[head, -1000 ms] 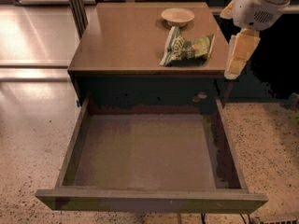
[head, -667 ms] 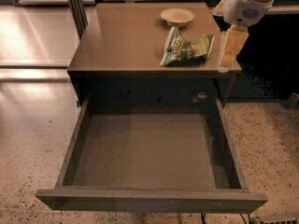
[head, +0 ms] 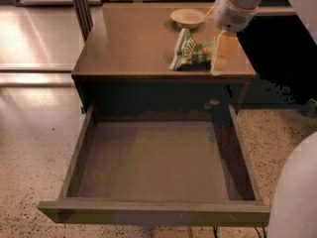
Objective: Place green jalapeno chip bag into top drawer
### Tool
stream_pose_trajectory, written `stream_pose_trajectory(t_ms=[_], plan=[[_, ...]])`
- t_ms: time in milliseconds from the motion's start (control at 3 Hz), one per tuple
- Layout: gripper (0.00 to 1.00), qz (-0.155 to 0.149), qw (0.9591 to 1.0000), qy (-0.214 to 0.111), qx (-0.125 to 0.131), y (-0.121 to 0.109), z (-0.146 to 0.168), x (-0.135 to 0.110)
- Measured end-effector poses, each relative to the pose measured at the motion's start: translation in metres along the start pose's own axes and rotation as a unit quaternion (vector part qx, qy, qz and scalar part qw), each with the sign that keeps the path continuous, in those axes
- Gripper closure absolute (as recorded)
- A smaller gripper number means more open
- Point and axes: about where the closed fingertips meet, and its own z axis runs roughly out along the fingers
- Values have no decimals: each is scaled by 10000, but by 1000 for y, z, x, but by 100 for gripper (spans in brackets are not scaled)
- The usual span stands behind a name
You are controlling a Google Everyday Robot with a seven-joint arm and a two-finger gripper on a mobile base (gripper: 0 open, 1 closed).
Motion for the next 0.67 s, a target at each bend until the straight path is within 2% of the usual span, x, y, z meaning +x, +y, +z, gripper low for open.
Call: stream_pose_trajectory(t_ms=[333, 667], plan=[[0, -155, 9997, -75, -186, -4, 22, -11], [0, -155, 9997, -75, -186, -4, 22, -11]])
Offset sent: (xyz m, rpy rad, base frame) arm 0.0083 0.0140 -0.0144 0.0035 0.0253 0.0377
